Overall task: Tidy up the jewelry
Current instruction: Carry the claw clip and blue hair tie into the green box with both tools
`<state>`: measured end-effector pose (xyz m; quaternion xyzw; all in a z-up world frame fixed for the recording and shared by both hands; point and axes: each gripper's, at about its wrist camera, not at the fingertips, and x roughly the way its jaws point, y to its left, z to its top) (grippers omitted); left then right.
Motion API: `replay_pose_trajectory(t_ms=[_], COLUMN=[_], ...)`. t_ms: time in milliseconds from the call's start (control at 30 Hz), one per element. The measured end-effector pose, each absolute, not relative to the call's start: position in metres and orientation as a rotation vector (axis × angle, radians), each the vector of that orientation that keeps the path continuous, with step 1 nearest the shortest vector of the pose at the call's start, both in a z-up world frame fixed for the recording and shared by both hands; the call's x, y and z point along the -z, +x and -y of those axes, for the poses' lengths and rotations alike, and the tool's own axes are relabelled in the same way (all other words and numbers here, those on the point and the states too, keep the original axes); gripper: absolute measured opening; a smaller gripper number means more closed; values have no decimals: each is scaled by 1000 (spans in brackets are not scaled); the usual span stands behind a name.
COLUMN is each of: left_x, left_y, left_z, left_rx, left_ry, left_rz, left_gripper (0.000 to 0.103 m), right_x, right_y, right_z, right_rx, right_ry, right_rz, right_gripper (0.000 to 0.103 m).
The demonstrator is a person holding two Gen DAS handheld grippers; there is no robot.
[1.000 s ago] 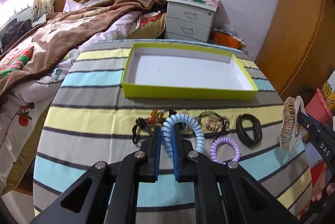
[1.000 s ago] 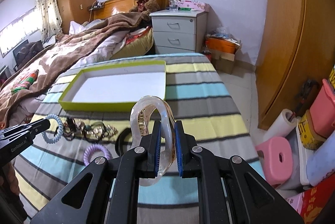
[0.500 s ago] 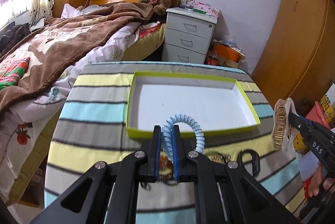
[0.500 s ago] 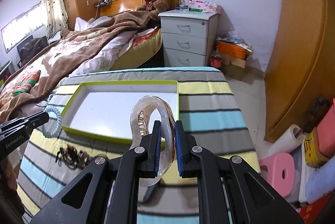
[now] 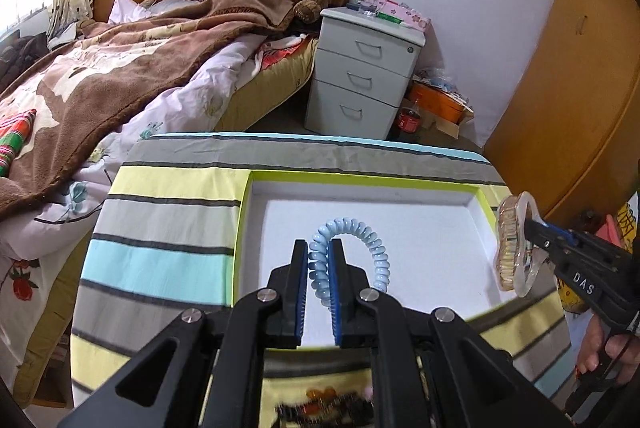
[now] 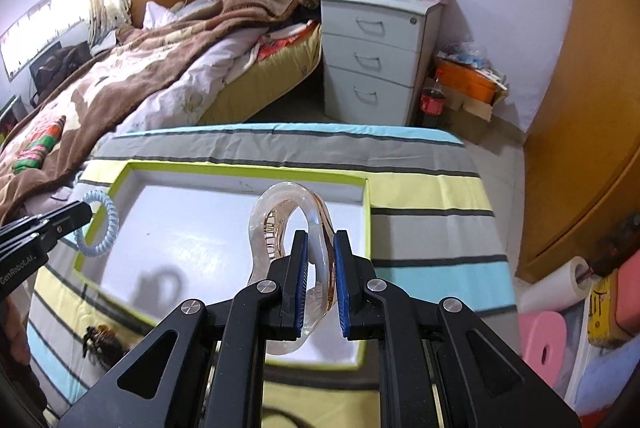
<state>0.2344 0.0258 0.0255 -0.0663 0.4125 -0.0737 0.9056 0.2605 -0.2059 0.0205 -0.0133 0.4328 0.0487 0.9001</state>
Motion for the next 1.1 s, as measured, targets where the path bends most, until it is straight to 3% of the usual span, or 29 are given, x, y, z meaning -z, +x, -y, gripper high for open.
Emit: replay_pose_trajectory(t_ms=[1100], left_x=[33], left_y=[302], left_z=[-21], left_rx=[120], left_ry=[-136], left_rz=[-1004], left_gripper=[11], right_x=[13], right_y=[314], right_z=[203], right_rx=[-71], right_ry=[-80], right_rz=[-996], right_gripper=[13])
